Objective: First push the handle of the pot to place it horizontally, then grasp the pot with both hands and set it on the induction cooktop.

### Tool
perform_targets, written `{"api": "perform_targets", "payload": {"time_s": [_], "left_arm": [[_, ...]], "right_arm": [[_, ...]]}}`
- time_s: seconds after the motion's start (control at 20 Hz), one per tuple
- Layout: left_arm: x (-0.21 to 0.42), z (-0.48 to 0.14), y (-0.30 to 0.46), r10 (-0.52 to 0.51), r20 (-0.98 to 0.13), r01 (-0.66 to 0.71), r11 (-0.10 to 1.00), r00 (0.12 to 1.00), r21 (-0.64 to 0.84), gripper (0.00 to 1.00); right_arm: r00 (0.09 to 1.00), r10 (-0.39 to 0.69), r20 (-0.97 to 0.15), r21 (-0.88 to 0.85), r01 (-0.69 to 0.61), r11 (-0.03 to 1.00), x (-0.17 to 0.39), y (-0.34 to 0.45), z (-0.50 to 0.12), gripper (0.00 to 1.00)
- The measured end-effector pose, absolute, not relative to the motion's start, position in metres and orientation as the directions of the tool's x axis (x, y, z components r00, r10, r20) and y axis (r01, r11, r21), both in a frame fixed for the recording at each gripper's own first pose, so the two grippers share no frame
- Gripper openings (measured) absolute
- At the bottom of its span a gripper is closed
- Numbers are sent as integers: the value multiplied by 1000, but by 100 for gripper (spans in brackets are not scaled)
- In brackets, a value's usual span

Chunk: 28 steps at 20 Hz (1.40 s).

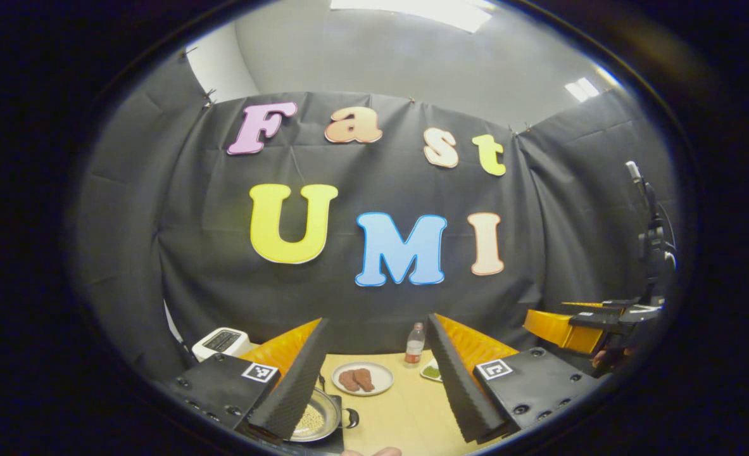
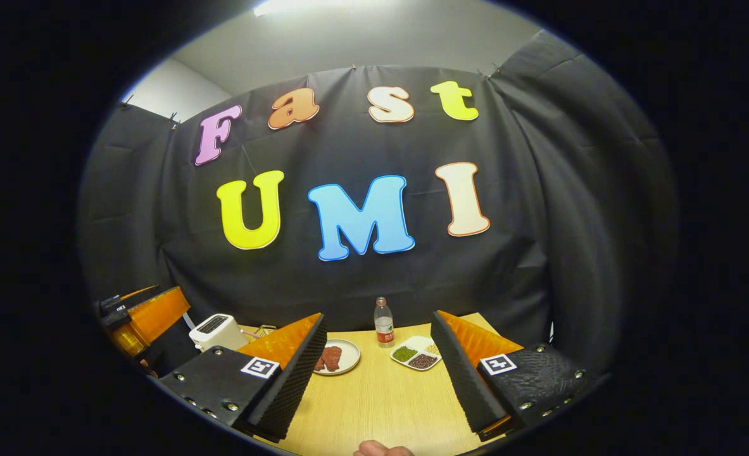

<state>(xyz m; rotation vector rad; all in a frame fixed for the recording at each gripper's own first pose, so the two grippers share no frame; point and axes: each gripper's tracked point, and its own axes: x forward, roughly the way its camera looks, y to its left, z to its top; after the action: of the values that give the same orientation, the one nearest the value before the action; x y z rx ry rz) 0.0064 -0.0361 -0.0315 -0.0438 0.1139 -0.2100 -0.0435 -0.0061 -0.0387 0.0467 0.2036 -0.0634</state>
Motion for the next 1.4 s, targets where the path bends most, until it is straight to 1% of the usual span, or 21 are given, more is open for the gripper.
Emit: {"api": "perform_targets", "payload": {"time_s": [0.15,0.2,0.4,0.5,0.7,0.8,0.85,0.9,0.95,1.15,1.25,1.35,1.4], "left_arm": [[0,-35,-37,-243,-113,237,969,964,-63,95],[-2,-35,-37,-254,-111,248,966,961,-70,98],[-7,-37,-43,-295,-108,287,954,949,-86,98],[-14,-37,-48,-301,-106,292,951,948,-99,95],[-20,-28,-71,-302,-87,294,951,949,-94,99],[-21,-24,-86,-297,-72,292,954,952,-70,97],[-20,-25,-95,-287,-64,284,957,956,-60,98],[-18,-26,-106,-276,-58,273,961,960,-54,97],[-15,-30,-117,-251,-53,249,967,966,-51,99],[2,-44,-181,-175,-23,172,982,984,-81,97],[10,-60,-215,-135,-16,132,986,991,-97,99],[18,-85,-248,-80,10,81,986,997,-144,97],[22,-107,-265,-55,15,56,983,998,-178,99]], "right_arm": [[976,-58,-211,42,68,997,-51,1,-41,100],[976,-62,-208,38,72,997,-55,2,-41,100],[975,-98,-199,16,104,994,-68,-3,-40,100],[976,-104,-194,16,109,994,-77,-7,-39,100],[974,-124,-189,16,129,992,-83,-38,-40,100],[975,-130,-182,23,136,990,-83,-60,-42,100],[974,-133,-181,19,139,990,-80,-74,-44,100],[975,-132,-180,14,137,990,-79,-89,-46,100],[975,-127,-182,9,130,991,-76,-105,-49,100],[979,-99,-179,-39,94,995,-72,-179,-59,100],[987,-72,-146,-71,62,996,-66,-217,-65,100],[994,-39,-102,-60,33,998,-54,-253,-78,100],[992,-36,-118,-49,31,998,-50,-275,-96,100]]}}
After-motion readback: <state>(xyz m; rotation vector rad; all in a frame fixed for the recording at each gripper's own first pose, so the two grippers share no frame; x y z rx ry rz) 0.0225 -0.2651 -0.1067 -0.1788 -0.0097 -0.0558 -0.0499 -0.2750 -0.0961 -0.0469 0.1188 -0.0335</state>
